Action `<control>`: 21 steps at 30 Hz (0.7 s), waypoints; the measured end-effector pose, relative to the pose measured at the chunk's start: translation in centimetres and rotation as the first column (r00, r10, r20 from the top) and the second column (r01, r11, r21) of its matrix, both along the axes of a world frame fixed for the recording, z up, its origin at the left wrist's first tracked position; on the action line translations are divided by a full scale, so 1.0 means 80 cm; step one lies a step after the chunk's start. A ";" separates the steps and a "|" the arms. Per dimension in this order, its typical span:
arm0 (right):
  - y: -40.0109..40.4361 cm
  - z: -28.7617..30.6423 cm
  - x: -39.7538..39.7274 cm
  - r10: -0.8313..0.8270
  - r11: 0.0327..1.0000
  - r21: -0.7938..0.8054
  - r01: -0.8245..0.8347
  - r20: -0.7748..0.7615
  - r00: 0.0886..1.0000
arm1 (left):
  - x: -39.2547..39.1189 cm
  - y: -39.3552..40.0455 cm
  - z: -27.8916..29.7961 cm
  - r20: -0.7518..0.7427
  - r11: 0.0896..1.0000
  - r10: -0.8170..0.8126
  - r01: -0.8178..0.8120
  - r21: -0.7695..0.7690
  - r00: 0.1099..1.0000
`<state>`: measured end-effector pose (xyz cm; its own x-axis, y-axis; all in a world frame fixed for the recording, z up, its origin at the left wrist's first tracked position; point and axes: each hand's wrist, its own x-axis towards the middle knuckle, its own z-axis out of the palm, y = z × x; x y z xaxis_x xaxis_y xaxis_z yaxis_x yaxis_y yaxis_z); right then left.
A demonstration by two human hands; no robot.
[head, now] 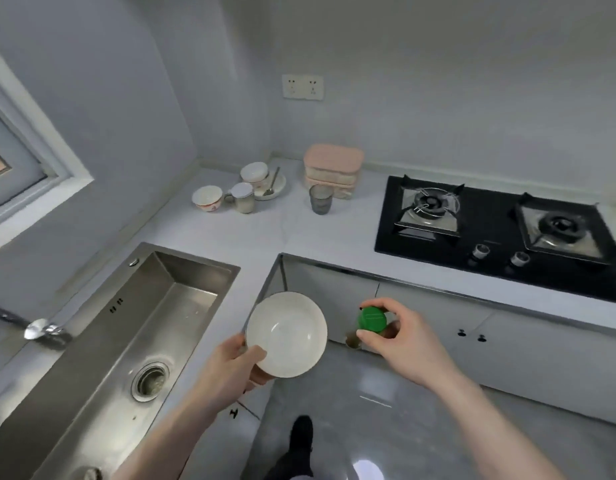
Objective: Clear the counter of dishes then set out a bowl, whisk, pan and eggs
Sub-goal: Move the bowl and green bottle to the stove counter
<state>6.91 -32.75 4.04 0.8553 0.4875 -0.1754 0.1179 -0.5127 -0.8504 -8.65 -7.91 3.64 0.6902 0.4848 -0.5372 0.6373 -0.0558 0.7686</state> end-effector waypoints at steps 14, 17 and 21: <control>-0.127 0.009 0.129 -0.476 0.877 -0.026 0.479 0.084 0.876 | 0.314 -0.064 -0.003 0.050 0.888 -0.453 0.455 -0.058 0.890; -0.160 0.007 0.133 -0.583 0.806 -0.038 0.591 0.123 0.803 | 0.366 -0.090 -0.013 0.013 0.832 -0.553 0.553 -0.044 0.833; -0.212 0.006 0.118 -0.707 0.697 -0.038 0.716 0.130 0.695 | 0.410 -0.151 -0.016 -0.023 0.712 -0.702 0.702 -0.026 0.711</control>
<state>16.35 -49.70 4.50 0.9547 -0.2861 -0.0816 -0.2315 -0.5421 -0.8078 24.13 -20.03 2.35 0.8127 -0.1409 -0.5654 0.4408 -0.4858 0.7548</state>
